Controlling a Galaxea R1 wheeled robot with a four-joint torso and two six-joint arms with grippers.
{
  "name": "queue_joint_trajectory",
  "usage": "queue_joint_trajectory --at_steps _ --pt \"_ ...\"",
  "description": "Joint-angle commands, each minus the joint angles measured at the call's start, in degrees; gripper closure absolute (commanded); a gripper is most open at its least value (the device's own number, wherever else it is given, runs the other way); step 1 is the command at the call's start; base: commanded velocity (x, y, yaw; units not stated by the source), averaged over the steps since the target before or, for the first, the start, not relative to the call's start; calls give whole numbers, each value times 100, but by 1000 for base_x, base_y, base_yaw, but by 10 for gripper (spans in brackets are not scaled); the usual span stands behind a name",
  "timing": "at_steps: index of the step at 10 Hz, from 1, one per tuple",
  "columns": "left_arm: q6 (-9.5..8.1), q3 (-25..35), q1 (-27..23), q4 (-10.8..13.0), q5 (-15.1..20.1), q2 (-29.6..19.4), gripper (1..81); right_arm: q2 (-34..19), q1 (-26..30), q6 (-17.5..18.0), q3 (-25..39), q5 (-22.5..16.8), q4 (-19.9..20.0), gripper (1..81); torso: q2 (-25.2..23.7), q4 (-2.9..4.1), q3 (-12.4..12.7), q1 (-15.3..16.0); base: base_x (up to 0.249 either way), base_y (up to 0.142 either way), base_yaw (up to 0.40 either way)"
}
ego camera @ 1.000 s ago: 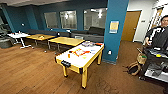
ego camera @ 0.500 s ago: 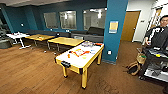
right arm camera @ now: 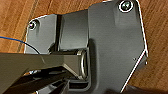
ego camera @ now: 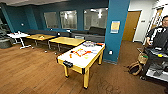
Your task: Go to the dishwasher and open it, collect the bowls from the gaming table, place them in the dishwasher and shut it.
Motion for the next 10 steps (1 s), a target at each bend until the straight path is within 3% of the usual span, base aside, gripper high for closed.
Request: queue_joint_trajectory --at_steps 1,7,10 --pt "-3 0 -204 -11 299 -20 10 26 216 -29 17 -281 -24 10 0 0 0 0 0 89 0" --pt "-3 0 -204 -11 299 -20 10 26 216 -29 17 -281 -24 10 0 0 0 0 0 89 0" --pt "-3 0 -204 -11 299 -20 10 17 216 -29 17 -281 -24 10 -2 0 2 -5 107 91 0"
